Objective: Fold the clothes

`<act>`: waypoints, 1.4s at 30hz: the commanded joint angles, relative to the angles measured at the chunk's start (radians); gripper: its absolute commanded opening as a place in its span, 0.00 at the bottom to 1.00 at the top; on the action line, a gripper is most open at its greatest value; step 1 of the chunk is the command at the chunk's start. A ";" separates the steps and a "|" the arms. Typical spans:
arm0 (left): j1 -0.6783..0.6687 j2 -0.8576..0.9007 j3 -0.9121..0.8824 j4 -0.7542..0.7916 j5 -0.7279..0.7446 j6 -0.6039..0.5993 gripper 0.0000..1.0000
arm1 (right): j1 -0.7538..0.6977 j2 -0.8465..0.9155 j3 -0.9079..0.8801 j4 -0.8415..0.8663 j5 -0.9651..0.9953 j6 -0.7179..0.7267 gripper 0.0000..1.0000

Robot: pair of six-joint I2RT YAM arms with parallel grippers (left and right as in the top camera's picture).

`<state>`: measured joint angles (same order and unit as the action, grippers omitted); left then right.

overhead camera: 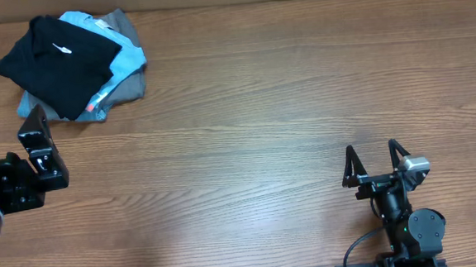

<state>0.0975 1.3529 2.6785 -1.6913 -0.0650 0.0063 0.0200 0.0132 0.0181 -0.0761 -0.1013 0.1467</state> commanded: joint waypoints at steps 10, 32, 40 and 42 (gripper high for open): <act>-0.009 0.002 0.001 0.002 -0.014 -0.010 1.00 | -0.005 -0.006 -0.010 0.002 -0.005 0.006 1.00; 0.098 -0.502 -1.329 1.029 0.267 -0.014 1.00 | -0.005 -0.006 -0.010 0.003 -0.005 0.006 1.00; 0.097 -0.829 -1.942 1.411 0.351 -0.015 1.00 | -0.005 -0.006 -0.010 0.002 -0.005 0.006 1.00; 0.089 -0.915 -2.079 1.519 0.349 -0.014 1.00 | -0.005 -0.006 -0.010 0.003 -0.005 0.006 1.00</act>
<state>0.1921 0.5491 0.7551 -0.2558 0.2401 -0.0010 0.0200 0.0132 0.0181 -0.0784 -0.1009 0.1528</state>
